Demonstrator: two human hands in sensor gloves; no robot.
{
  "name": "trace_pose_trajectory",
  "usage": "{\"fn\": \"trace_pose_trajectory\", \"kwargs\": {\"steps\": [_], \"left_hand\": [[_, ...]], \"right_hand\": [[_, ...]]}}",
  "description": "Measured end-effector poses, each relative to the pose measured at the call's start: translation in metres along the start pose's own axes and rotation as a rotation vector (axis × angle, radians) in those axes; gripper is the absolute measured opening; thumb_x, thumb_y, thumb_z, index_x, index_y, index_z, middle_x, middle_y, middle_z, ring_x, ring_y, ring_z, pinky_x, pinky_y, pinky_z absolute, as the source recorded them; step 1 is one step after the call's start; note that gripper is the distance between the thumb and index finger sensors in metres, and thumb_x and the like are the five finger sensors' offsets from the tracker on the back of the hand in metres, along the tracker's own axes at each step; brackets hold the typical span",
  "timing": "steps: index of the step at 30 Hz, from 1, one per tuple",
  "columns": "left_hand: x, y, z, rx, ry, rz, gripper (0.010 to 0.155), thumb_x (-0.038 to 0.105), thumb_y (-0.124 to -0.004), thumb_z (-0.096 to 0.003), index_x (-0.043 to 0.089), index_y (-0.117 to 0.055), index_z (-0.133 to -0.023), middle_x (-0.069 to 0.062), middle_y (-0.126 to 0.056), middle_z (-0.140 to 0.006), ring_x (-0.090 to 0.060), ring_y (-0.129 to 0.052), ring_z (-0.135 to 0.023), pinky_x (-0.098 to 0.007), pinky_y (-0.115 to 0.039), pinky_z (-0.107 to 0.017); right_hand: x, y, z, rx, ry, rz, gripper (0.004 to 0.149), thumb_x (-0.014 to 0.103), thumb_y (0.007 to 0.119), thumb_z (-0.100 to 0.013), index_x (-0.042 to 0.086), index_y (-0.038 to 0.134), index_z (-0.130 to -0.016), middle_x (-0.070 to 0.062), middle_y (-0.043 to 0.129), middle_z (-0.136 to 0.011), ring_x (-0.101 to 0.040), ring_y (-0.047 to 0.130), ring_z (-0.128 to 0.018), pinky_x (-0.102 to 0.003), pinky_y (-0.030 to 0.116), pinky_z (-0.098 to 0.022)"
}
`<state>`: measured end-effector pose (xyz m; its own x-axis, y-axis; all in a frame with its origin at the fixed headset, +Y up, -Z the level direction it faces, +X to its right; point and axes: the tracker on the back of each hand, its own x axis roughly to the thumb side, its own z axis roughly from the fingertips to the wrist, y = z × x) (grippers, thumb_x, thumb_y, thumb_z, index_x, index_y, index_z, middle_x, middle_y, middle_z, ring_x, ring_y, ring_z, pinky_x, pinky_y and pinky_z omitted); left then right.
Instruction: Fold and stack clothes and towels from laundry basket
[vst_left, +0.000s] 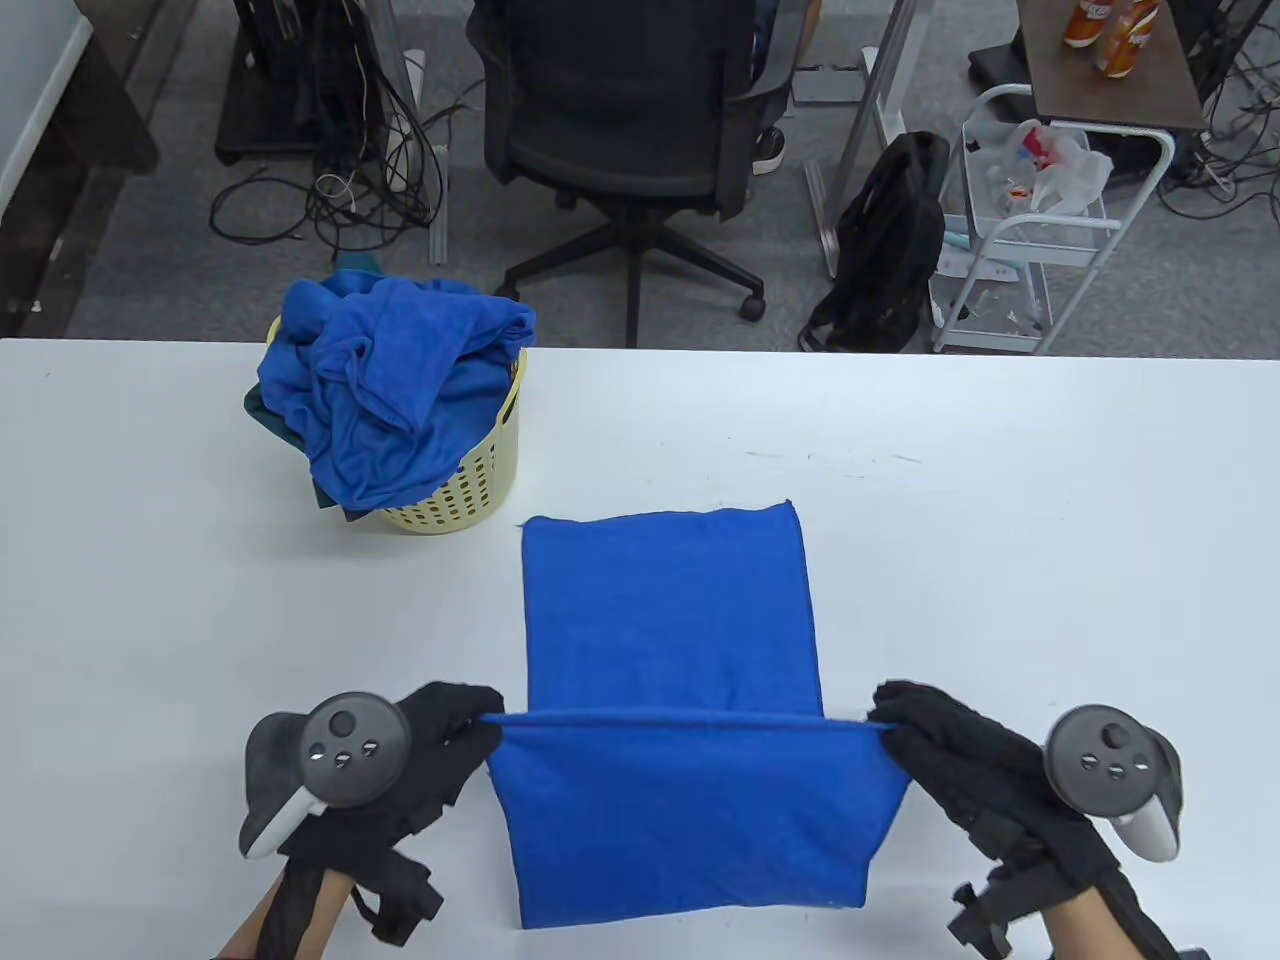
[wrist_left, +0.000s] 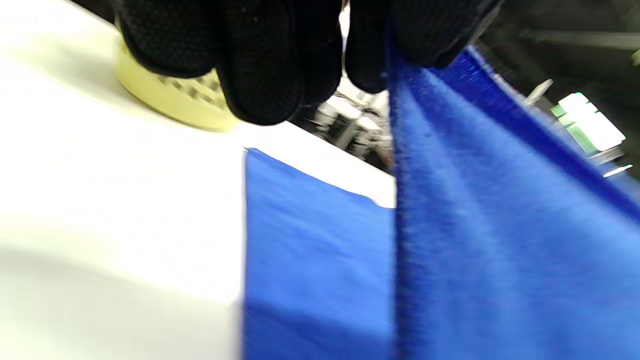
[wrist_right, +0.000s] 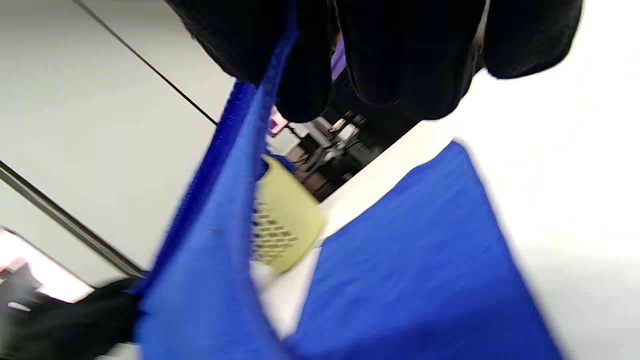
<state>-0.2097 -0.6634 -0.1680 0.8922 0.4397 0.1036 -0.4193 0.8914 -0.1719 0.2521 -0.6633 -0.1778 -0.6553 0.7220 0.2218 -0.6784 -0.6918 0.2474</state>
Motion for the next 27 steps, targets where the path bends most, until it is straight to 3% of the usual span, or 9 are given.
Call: {"fn": "trace_pose_trajectory", "kwargs": {"steps": [5, 7, 12, 16, 20, 27], "left_hand": [[0.019, -0.008, -0.074, 0.064, 0.188, -0.143, 0.047, 0.048, -0.076, -0.0588, 0.029, -0.077, -0.101, -0.012, -0.084, -0.106, -0.031, -0.096, -0.084, -0.055, -0.078, -0.064], [0.024, -0.017, -0.105, 0.087, 0.304, -0.295, 0.047, 0.048, -0.075, -0.0584, 0.03, -0.077, -0.101, -0.01, -0.088, -0.102, -0.028, -0.098, -0.08, -0.052, -0.08, -0.062], [0.026, -0.05, -0.156, 0.089, 0.405, -0.496, 0.048, 0.05, -0.073, -0.0569, 0.032, -0.075, -0.101, -0.005, -0.092, -0.097, -0.023, -0.102, -0.076, -0.048, -0.084, -0.06], [0.021, -0.072, -0.177, 0.061, 0.429, -0.531, 0.051, 0.051, -0.072, -0.0561, 0.03, -0.074, -0.102, -0.004, -0.093, -0.096, -0.022, -0.103, -0.075, -0.047, -0.085, -0.06], [0.013, -0.082, -0.18, 0.02, 0.442, -0.593, 0.061, 0.058, -0.072, -0.0531, 0.027, -0.072, -0.106, -0.005, -0.094, -0.096, -0.021, -0.104, -0.074, -0.046, -0.086, -0.059], [-0.007, -0.086, -0.169, -0.036, 0.477, -0.583, 0.071, 0.065, -0.068, -0.0505, 0.025, -0.069, -0.109, -0.007, -0.093, -0.098, -0.024, -0.102, -0.077, -0.048, -0.084, -0.061]], "right_hand": [[-0.007, 0.001, -0.093, -0.064, 0.187, 0.163, 0.041, 0.029, 0.071, -0.064, 0.006, 0.081, -0.096, -0.034, 0.061, -0.112, -0.058, 0.066, -0.094, -0.076, 0.056, -0.063], [-0.02, 0.006, -0.133, -0.074, 0.28, 0.209, 0.041, 0.028, 0.07, -0.063, 0.008, 0.079, -0.098, -0.034, 0.057, -0.114, -0.059, 0.062, -0.096, -0.077, 0.054, -0.064], [-0.046, 0.03, -0.183, -0.045, 0.4, 0.25, 0.042, 0.027, 0.068, -0.063, 0.01, 0.075, -0.101, -0.033, 0.051, -0.117, -0.061, 0.053, -0.099, -0.079, 0.049, -0.065], [-0.061, 0.053, -0.199, -0.038, 0.421, 0.293, 0.043, 0.027, 0.069, -0.063, 0.009, 0.075, -0.101, -0.033, 0.052, -0.116, -0.06, 0.055, -0.099, -0.078, 0.051, -0.065], [-0.07, 0.065, -0.201, 0.01, 0.435, 0.286, 0.057, 0.032, 0.07, -0.063, 0.004, 0.059, -0.112, -0.035, 0.046, -0.117, -0.061, 0.055, -0.098, -0.077, 0.052, -0.064], [-0.073, 0.049, -0.182, -0.016, 0.479, 0.317, 0.071, 0.036, 0.074, -0.062, 0.002, 0.045, -0.117, -0.037, 0.04, -0.117, -0.062, 0.055, -0.097, -0.076, 0.053, -0.065]]}}
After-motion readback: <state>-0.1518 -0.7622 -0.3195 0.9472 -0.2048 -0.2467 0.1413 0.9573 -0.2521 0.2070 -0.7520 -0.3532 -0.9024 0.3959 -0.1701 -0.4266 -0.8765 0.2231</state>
